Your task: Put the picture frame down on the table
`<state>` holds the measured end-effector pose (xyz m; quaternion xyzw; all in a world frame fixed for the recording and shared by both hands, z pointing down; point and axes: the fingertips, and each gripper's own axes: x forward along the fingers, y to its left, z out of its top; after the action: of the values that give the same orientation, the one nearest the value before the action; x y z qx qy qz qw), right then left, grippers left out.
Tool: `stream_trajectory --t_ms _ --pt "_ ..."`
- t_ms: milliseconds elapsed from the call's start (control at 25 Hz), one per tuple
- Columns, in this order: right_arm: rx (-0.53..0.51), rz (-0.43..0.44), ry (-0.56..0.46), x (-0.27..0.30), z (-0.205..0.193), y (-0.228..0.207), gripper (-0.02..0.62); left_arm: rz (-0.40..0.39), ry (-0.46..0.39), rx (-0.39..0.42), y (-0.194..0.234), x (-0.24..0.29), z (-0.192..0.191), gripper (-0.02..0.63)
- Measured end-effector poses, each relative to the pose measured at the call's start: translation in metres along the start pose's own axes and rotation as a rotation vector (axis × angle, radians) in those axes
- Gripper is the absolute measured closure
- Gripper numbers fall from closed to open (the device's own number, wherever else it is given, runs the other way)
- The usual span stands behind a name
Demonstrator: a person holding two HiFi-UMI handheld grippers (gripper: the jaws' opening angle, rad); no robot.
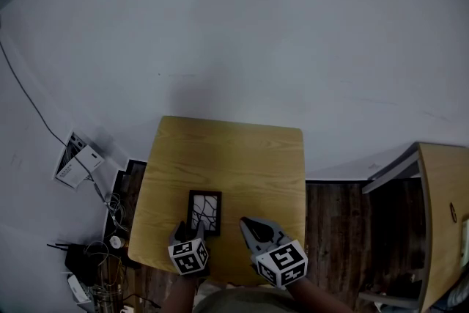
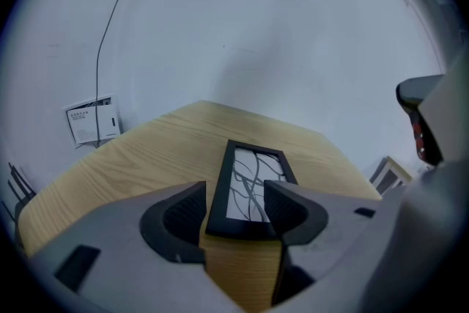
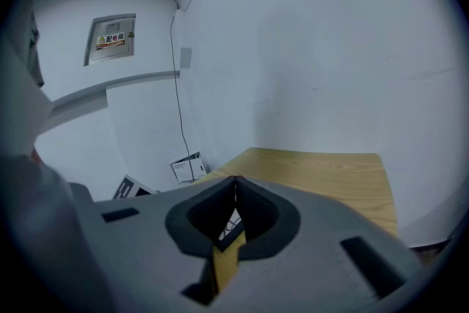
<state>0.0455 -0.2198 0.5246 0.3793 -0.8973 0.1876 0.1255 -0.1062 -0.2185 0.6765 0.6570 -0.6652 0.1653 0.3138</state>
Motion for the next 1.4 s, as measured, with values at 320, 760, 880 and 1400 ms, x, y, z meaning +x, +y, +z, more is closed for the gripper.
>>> stream_trajectory --t_ms 320,760,880,1400 --pt "0.006 -0.023 -0.01 -0.006 -0.003 0.006 0.595 -0.033 -0.038 -0.017 0.0 -0.017 0.007 0.387" --pt "-0.003 -0.059 -0.04 -0.019 0.001 0.039 0.595 -0.098 -0.141 -0.06 0.006 -0.066 0.032 0.553" --pt "-0.007 -0.066 -0.046 -0.024 -0.001 0.052 0.595 -0.111 -0.157 -0.067 0.01 -0.082 0.034 0.577" --pt "-0.007 -0.089 -0.075 -0.043 -0.015 0.116 0.595 -0.191 -0.2 -0.063 0.029 -0.152 0.031 0.595"
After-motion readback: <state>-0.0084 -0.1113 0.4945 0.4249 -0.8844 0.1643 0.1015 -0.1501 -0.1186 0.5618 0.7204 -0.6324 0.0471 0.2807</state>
